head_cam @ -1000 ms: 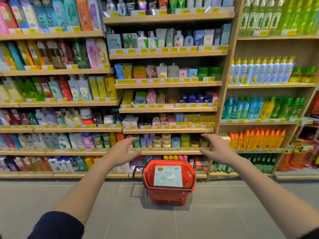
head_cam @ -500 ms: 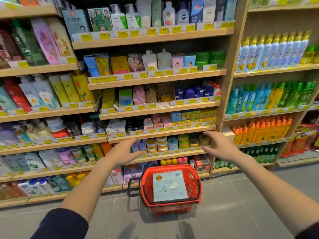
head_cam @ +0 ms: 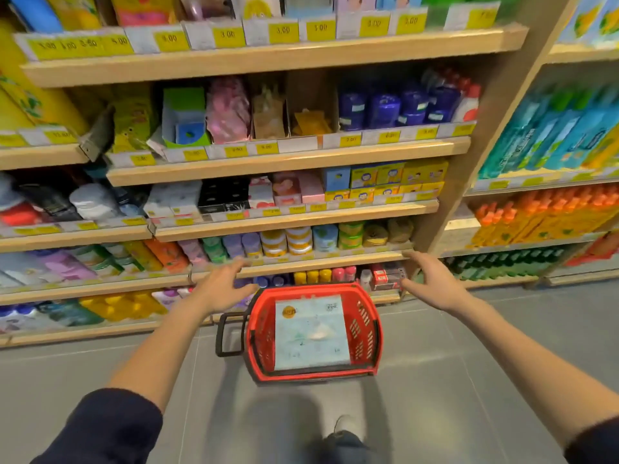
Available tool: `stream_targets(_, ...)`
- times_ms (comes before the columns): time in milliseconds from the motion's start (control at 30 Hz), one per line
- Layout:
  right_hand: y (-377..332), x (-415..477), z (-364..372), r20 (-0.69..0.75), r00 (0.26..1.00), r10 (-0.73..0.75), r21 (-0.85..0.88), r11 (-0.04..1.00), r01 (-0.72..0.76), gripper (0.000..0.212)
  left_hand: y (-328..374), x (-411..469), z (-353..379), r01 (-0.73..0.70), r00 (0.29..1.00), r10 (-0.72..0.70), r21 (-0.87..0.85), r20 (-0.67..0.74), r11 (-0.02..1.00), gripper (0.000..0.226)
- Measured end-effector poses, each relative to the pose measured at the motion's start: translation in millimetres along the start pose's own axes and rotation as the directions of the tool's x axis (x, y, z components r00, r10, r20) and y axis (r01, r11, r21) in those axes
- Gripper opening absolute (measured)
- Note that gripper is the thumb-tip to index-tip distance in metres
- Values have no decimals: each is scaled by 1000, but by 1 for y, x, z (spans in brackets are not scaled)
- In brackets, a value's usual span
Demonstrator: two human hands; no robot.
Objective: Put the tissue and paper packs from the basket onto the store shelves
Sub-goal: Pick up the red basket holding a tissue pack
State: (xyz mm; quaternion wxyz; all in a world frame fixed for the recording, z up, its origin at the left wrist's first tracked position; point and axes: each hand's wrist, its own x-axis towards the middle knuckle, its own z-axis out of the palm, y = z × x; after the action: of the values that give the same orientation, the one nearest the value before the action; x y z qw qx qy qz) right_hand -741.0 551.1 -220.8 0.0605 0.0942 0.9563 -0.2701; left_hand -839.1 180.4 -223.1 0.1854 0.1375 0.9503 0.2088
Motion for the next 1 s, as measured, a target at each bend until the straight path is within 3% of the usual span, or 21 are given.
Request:
stream_targets(133,28,44,24,60,994,88,6,996,-88,59,-20,37,30,95,994,-88,-102,72,990,74)
stream_targets(233,47,70,45,132,985,115,30,992,-120,67,-37,63,57,151,985,-141,-99,102,984,61)
stream_targets(367,76,97,83,209,964,167,67,981,-184,56,-63,99,99,197,978,-183,-158,101,968,48)
stream_targets(567,131,129,159,299,917,264,7,960,-279,60,-130,152,172,289,937,-242,-171,252,942,70)
stream_targets(633,152,137,189,321,904,282,-3,955,-297,61,-158,162,200,332,914,-283,-133,292,934,68)
stream_targets(833,207,158,274,345,879,328,-92,944,-316,67,-222,172,273,371,904,-367,22,220,928,63)
stream_targets(1000,242,175,332,338,892,301,-51,952,-302,70,-244,187,315,408,907,-407,13,106,913,66)
